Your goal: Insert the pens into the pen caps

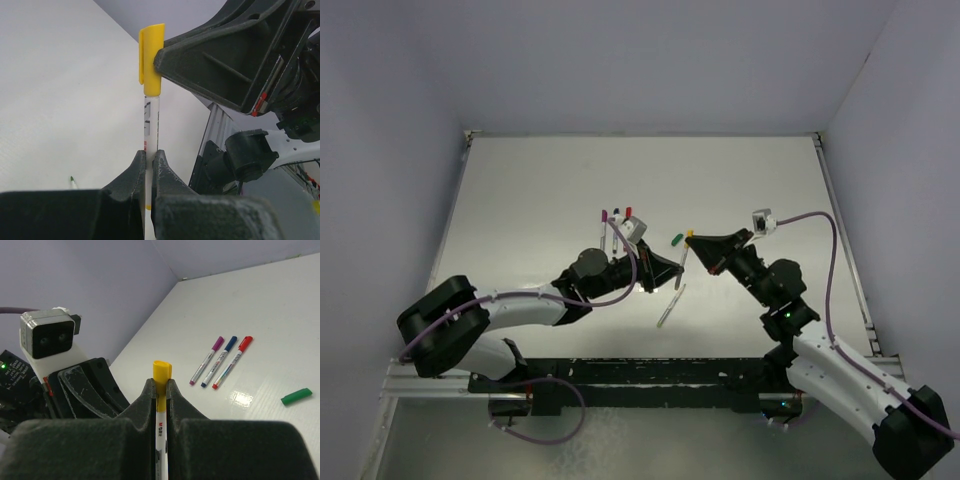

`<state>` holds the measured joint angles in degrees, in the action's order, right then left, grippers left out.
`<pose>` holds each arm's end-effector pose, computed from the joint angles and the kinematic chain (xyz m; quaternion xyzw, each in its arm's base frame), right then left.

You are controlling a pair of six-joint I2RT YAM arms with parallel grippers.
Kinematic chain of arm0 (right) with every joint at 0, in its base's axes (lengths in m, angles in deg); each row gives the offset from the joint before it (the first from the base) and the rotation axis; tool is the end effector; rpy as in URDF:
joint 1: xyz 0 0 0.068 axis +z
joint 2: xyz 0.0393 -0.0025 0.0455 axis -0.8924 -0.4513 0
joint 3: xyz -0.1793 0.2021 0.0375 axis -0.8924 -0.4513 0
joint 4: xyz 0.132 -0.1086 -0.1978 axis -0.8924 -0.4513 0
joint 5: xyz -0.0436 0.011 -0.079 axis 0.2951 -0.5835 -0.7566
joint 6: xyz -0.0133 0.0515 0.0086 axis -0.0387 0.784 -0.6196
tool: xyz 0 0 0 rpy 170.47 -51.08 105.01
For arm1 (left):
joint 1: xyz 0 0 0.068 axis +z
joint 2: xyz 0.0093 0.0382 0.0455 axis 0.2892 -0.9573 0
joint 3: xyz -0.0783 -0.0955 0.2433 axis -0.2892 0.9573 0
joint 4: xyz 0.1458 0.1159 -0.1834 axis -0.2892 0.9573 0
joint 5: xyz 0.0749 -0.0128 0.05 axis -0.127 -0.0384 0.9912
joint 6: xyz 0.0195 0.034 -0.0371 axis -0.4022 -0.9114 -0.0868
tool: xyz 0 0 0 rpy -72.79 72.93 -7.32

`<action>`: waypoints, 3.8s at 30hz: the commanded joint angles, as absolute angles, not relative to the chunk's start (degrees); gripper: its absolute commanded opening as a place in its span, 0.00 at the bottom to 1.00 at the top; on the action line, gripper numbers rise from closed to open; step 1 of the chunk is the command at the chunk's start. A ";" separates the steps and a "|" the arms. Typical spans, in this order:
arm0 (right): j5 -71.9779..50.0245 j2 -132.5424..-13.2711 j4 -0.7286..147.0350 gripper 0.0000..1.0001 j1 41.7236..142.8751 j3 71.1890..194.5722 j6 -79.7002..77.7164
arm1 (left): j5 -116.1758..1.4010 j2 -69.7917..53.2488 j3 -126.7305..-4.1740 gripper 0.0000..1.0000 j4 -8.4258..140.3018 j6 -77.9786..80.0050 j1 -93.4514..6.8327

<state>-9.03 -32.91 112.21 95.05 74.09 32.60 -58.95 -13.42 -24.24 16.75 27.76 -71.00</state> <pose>0.1452 0.0973 0.2679 -0.0203 0.6153 0.5052 0.6048 0.1648 -0.2389 0.2295 0.1566 0.6789 -0.5577 0.4512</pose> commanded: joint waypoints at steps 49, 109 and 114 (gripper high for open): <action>-44.30 -29.35 73.77 0.99 106.08 92.12 28.65 | -29.84 -27.54 -53.12 0.00 69.09 22.22 -65.64; -41.66 -27.34 73.52 0.99 106.10 87.53 32.05 | -29.42 -35.71 -66.64 0.36 80.79 22.22 -58.19; -41.56 -27.46 74.10 0.99 106.14 87.15 31.90 | -32.86 -30.30 -62.78 0.36 79.01 21.33 -58.56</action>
